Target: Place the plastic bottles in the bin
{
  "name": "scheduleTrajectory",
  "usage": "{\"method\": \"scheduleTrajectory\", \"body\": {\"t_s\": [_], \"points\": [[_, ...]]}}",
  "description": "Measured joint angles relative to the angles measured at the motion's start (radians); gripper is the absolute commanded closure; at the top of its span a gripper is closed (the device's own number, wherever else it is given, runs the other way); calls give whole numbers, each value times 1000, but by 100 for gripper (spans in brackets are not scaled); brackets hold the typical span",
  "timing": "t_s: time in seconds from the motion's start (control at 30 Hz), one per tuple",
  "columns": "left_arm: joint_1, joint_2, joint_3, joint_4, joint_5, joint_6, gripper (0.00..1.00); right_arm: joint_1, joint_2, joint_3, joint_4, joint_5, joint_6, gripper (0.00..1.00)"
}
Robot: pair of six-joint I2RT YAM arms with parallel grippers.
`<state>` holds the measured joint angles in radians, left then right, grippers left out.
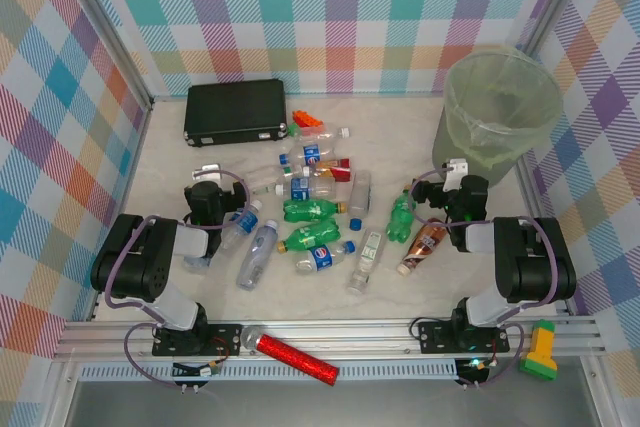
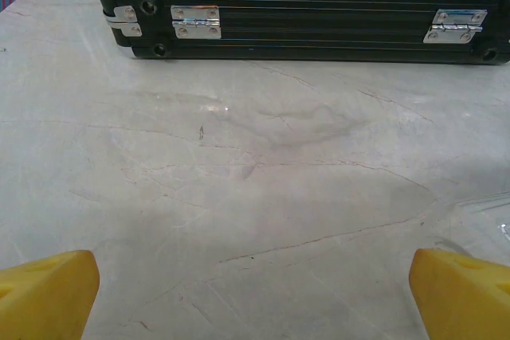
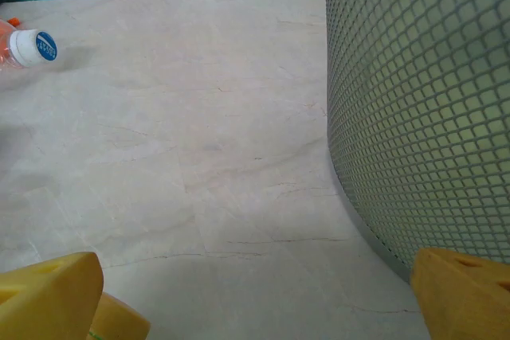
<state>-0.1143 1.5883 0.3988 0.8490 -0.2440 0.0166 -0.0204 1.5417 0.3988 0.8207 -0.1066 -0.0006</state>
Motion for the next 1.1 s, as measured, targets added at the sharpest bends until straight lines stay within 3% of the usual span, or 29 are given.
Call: {"method": "scheduleTrajectory", "body": {"t_s": [1.1], "points": [[6,0,0,-1,17,0,1,0,0,0,0,0,0,1]]}}
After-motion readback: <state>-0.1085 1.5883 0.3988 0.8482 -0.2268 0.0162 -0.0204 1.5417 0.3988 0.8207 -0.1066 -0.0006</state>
